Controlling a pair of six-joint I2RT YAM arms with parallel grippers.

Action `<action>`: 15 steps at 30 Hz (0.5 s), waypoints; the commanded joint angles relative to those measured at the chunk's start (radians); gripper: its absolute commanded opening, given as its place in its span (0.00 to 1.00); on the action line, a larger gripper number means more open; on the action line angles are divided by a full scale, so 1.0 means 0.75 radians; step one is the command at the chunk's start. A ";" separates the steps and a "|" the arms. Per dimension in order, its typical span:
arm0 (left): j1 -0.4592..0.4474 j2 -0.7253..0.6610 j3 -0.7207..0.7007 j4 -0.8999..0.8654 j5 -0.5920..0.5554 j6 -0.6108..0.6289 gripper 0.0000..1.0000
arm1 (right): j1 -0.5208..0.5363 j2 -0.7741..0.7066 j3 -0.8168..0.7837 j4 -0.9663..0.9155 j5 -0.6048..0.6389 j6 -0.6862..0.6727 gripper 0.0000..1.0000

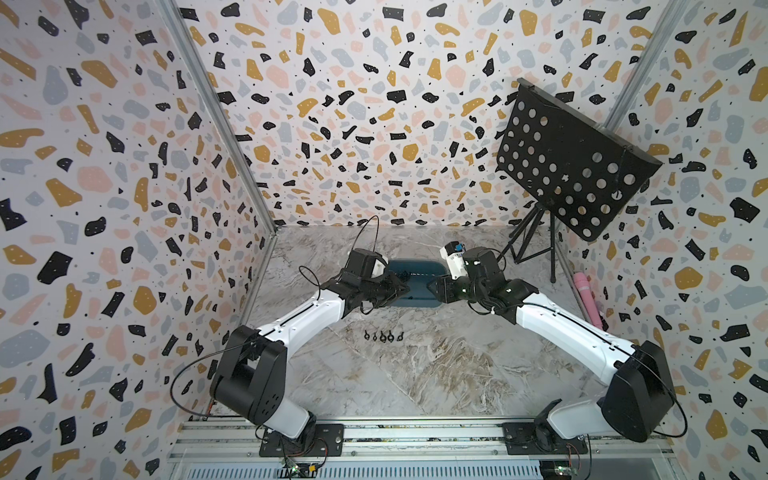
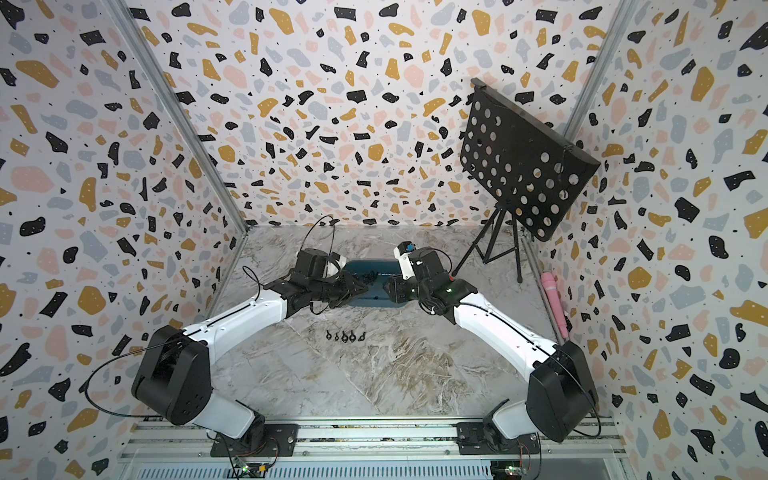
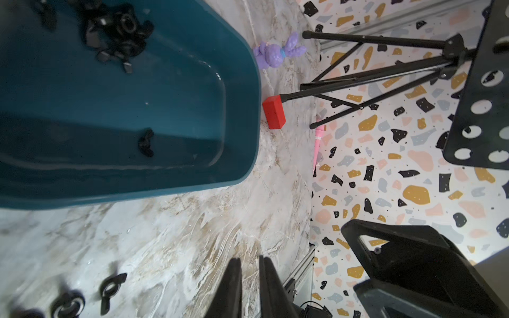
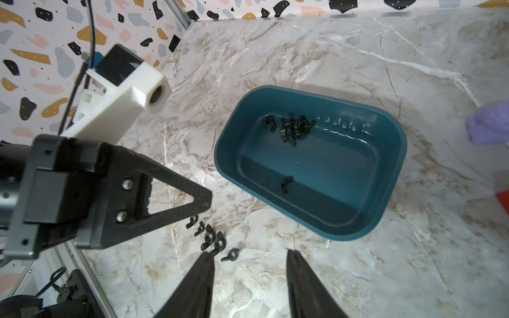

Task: Take out the wing nut from the storage box
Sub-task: Move the storage box to the center of the board.

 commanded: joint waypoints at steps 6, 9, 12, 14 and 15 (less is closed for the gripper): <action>0.119 -0.131 0.072 -0.260 -0.094 0.216 0.69 | -0.006 0.171 0.153 -0.068 0.014 -0.025 0.48; 0.149 -0.158 0.069 -0.305 -0.108 0.249 0.93 | -0.005 0.295 0.231 -0.107 0.019 -0.021 0.47; 0.167 -0.184 0.062 -0.333 -0.125 0.273 1.00 | -0.014 0.435 0.342 -0.215 0.097 -0.005 0.45; 0.175 -0.193 0.058 -0.345 -0.127 0.285 1.00 | -0.038 0.525 0.406 -0.290 0.123 0.015 0.44; 0.177 -0.199 0.057 -0.348 -0.126 0.291 1.00 | -0.049 0.553 0.416 -0.304 0.127 0.022 0.44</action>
